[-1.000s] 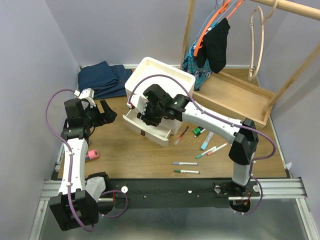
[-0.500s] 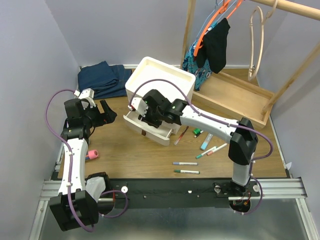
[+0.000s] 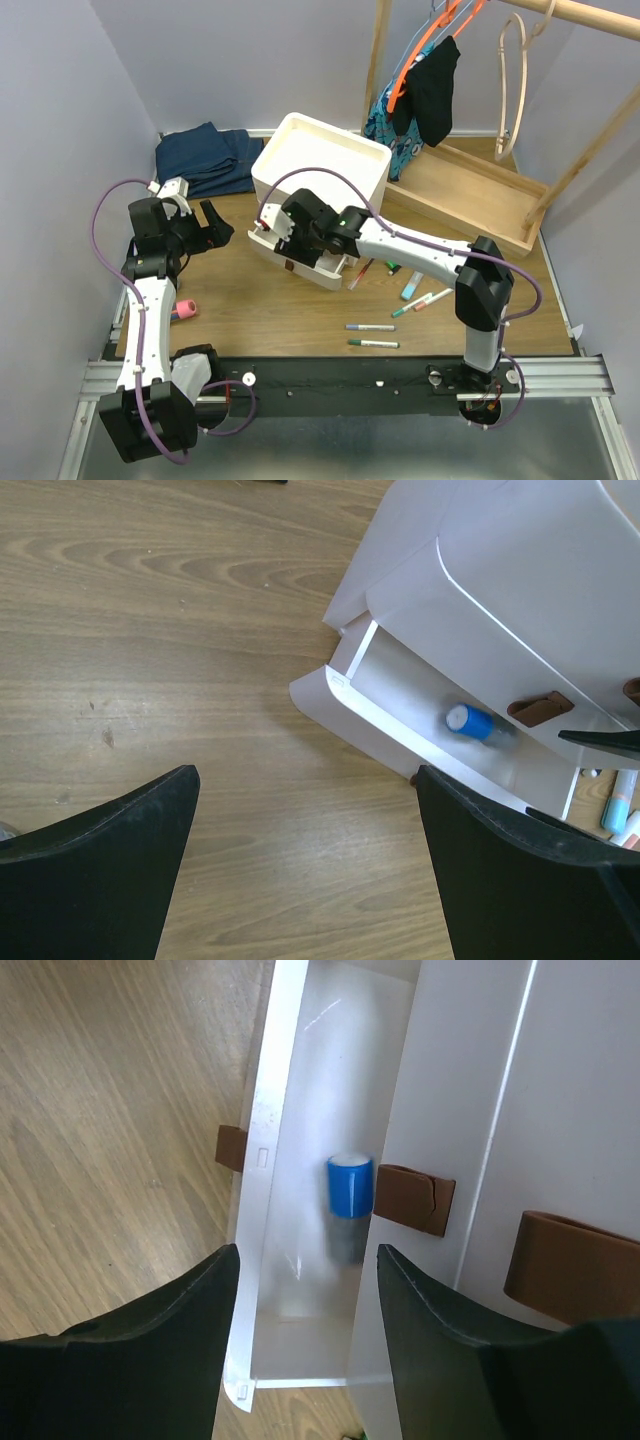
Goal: Sort the stationery into containers
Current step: Close the drawer in the storage box.
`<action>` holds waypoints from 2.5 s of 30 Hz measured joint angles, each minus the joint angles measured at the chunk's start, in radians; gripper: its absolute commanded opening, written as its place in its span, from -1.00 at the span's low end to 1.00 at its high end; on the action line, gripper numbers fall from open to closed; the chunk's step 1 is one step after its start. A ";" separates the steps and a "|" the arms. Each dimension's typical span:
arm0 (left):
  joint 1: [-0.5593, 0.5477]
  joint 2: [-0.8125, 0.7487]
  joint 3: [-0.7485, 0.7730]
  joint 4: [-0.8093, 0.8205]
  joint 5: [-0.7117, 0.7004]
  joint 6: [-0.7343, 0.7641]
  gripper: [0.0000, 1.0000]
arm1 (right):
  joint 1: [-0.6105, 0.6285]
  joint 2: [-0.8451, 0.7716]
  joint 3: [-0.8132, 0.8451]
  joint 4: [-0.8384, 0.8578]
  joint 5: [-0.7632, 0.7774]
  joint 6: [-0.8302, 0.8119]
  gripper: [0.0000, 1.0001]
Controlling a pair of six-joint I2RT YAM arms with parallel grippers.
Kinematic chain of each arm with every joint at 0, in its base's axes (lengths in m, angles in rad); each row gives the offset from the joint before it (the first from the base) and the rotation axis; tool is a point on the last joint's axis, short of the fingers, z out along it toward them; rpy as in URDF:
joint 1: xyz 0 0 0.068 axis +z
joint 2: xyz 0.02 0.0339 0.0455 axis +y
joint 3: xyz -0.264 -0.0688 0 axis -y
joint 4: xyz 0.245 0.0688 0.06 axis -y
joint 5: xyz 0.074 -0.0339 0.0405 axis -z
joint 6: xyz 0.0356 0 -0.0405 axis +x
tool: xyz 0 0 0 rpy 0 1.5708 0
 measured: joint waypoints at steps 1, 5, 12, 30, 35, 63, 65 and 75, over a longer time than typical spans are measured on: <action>0.000 0.000 0.000 0.000 0.000 0.000 0.97 | 0.001 0.000 0.000 0.000 0.002 0.000 0.31; 0.000 -0.003 -0.002 -0.002 0.006 -0.030 0.90 | 0.002 -0.011 0.000 -0.003 0.001 0.002 0.25; -0.008 -0.019 -0.124 0.017 0.075 -0.220 0.16 | 0.001 -0.170 -0.042 -0.033 -0.065 0.046 0.02; -0.185 0.086 -0.449 0.444 0.271 -0.684 -1.00 | -0.021 -0.280 0.040 0.156 0.092 0.001 -0.99; -0.216 0.178 -0.448 0.547 0.276 -0.735 -1.00 | -0.075 -0.224 0.049 0.185 0.147 0.007 -0.99; -0.302 0.465 -0.360 0.847 0.272 -0.890 -1.00 | -0.156 -0.049 0.158 0.231 0.120 0.088 -0.99; -0.313 0.484 -0.345 0.863 0.272 -0.900 -1.00 | -0.156 -0.049 0.156 0.232 0.111 0.095 -0.99; -0.332 0.550 -0.306 0.929 0.272 -0.925 -1.00 | -0.162 -0.066 0.124 0.256 0.068 0.122 -0.99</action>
